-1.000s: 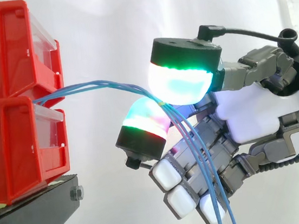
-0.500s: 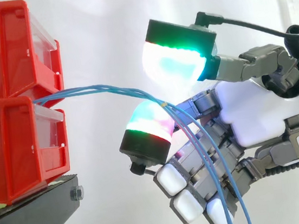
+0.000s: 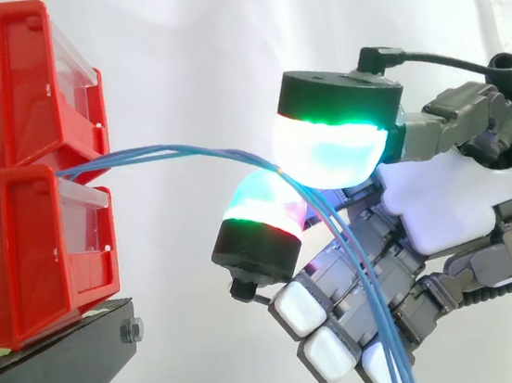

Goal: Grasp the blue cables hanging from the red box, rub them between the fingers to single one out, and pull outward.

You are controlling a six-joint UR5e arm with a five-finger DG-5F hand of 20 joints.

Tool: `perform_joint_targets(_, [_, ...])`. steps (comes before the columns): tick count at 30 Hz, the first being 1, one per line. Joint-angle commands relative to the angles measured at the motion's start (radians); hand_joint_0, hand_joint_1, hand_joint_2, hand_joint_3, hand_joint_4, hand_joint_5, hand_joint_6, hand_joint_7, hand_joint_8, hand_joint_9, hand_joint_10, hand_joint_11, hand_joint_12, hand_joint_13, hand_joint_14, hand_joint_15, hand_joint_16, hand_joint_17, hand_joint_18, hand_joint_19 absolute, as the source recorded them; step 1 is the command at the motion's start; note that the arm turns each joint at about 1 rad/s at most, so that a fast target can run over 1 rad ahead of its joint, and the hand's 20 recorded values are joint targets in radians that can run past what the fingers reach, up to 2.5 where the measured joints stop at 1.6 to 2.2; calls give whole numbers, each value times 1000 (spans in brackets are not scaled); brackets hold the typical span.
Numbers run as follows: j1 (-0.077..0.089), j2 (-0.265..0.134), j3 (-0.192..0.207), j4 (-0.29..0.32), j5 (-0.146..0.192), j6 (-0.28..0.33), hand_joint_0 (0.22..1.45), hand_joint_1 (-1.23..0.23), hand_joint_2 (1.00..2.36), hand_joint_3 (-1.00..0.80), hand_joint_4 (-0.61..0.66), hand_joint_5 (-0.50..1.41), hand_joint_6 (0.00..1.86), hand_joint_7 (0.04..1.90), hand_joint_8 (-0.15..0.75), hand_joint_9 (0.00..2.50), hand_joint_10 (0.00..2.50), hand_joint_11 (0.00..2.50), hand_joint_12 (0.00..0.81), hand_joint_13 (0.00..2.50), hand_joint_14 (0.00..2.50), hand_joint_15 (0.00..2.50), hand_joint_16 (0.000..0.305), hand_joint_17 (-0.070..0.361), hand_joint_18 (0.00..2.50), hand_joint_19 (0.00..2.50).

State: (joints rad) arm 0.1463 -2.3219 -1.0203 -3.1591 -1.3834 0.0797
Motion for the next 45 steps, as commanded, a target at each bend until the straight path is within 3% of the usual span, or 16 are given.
perform_joint_targets(1, [1, -1, 0, 1, 0, 0, 611, -766, 1008, -389, 80, -140, 897, 1063, 306, 894, 12, 418, 394, 818, 19, 487, 48, 107, 766, 537])
perform_joint_targets(10, [-1, -1, 0, 1, 1, 0, 571, -658, 1014, -278, 58, -126, 855, 1087, 291, 899, 13, 366, 400, 828, 17, 499, 49, 111, 755, 572])
perform_joint_targets(19, [-1, 1, 0, 1, -2, 0, 596, -788, 1016, -201, 119, -153, 886, 1044, 316, 876, 12, 432, 414, 826, 17, 495, 51, 115, 769, 526])
perform_joint_targets(23, [1, 1, 0, 1, -2, 0, 700, -924, 1016, -266, 80, -178, 930, 1025, 309, 844, 12, 465, 403, 809, 18, 479, 49, 110, 769, 484])
perform_joint_targets(31, [-1, 1, 0, -1, 0, 0, 742, -946, 1003, -452, 101, -175, 939, 984, 304, 844, 12, 481, 397, 817, 17, 476, 47, 107, 785, 456])
perform_joint_targets(35, [1, 1, 8, -1, 0, 0, 657, -866, 1001, -482, 112, -150, 925, 1056, 310, 905, 14, 468, 393, 835, 19, 482, 47, 106, 785, 490])
perform_joint_targets(39, [-1, 1, 14, -2, 3, 0, 616, -807, 1014, -294, 63, -129, 922, 1129, 292, 958, 12, 446, 390, 857, 20, 494, 47, 106, 788, 530])
perform_joint_targets(45, [-1, 1, 16, -9, 3, 0, 574, -687, 1011, -222, 65, -120, 907, 1096, 305, 991, 10, 388, 434, 880, 17, 484, 57, 127, 822, 536])
